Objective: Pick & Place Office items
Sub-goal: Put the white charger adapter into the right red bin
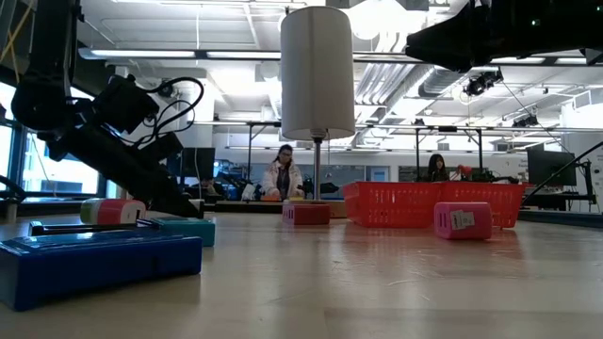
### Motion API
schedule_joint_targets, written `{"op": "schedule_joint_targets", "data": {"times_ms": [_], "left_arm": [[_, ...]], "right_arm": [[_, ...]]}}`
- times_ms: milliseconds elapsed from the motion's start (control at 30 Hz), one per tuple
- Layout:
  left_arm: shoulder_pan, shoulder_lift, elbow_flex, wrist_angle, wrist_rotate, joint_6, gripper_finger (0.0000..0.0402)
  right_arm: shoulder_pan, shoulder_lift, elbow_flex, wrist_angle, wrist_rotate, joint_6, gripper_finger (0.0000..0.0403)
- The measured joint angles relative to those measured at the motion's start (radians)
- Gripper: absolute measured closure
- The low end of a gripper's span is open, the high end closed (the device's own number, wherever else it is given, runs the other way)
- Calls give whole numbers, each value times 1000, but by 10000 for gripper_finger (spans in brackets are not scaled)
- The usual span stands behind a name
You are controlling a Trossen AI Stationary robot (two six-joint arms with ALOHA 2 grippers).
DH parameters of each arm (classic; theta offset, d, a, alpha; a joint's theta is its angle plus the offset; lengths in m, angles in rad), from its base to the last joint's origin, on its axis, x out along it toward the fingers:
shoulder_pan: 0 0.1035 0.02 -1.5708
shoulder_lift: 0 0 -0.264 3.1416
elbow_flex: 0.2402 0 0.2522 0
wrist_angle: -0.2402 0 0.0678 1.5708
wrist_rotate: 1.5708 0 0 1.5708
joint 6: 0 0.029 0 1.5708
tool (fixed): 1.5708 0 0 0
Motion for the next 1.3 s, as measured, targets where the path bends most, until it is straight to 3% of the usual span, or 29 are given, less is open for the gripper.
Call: {"op": "schedule_joint_targets", "data": {"times_ms": [633, 1133, 1300], "left_arm": [[-28, 0, 0, 0, -29, -5, 117], [-30, 0, 0, -1, -3, -49, 254], [-29, 0, 0, -1, -4, -50, 276]], "right_arm": [[0, 0, 0, 0, 0, 0, 162], [0, 0, 0, -8, 0, 0, 162], [0, 0, 0, -8, 0, 1, 162]]}}
